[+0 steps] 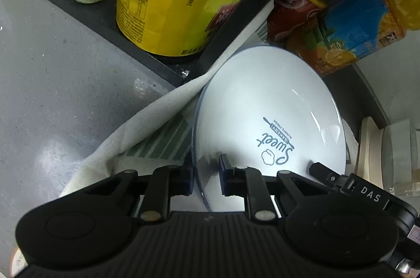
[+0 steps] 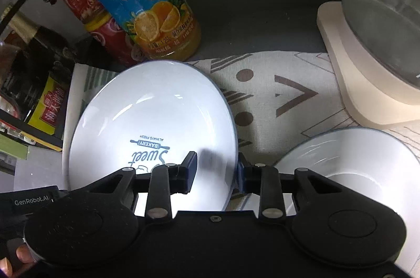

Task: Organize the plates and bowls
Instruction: 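Close the right tool on the 'Sweet' plate rim, then carry the 'Sweet' plate with the right tool over the large cream-rimmed plate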

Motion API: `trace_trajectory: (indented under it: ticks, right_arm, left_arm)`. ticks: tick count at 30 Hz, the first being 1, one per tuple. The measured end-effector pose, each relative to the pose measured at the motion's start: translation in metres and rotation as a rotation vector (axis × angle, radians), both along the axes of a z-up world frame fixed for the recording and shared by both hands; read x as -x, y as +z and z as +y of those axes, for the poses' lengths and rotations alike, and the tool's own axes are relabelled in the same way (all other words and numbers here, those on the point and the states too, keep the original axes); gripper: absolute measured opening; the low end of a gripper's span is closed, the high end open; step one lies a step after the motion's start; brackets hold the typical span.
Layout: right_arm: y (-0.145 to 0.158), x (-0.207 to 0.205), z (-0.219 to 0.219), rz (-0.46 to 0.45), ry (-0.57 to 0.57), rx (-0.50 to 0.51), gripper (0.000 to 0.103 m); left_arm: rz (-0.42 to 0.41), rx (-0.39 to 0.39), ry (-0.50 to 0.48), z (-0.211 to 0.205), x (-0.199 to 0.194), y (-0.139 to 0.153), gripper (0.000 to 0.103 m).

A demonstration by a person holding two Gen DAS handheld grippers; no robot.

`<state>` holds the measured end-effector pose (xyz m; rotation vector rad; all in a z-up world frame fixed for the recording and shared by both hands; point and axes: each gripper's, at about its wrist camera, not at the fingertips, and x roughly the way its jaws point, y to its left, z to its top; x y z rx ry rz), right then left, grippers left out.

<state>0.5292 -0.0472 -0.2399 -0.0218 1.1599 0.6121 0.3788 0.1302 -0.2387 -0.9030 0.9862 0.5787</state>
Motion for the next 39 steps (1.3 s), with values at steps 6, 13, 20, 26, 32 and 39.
trace_trajectory:
  ticks: [6, 13, 20, 26, 32, 39]
  right_arm:
    - [-0.008, -0.017, -0.017, 0.104, -0.067, -0.097, 0.017]
    - [-0.002, -0.014, -0.036, 0.140, -0.072, -0.187, 0.006]
    - [0.008, 0.000, -0.047, 0.136, -0.070, -0.208, 0.007]
    - [0.026, 0.018, -0.043, 0.086, -0.055, -0.209, 0.008]
    - [0.042, 0.037, -0.046, 0.054, -0.043, -0.207, 0.008]
    - [0.054, 0.070, -0.052, 0.021, -0.046, -0.208, 0.008]
  left_arm:
    - [-0.002, -0.005, -0.020, -0.002, 0.001, 0.001, 0.014]
    - [-0.061, -0.044, -0.069, -0.007, 0.012, 0.025, 0.013]
    - [-0.078, -0.093, -0.094, -0.011, 0.024, 0.044, 0.012]
    - [-0.099, -0.100, -0.098, -0.011, 0.040, 0.058, 0.012]
    - [-0.108, -0.120, -0.112, -0.015, 0.059, 0.071, 0.012]
    - [-0.125, -0.126, -0.134, -0.020, 0.090, 0.081, 0.012]
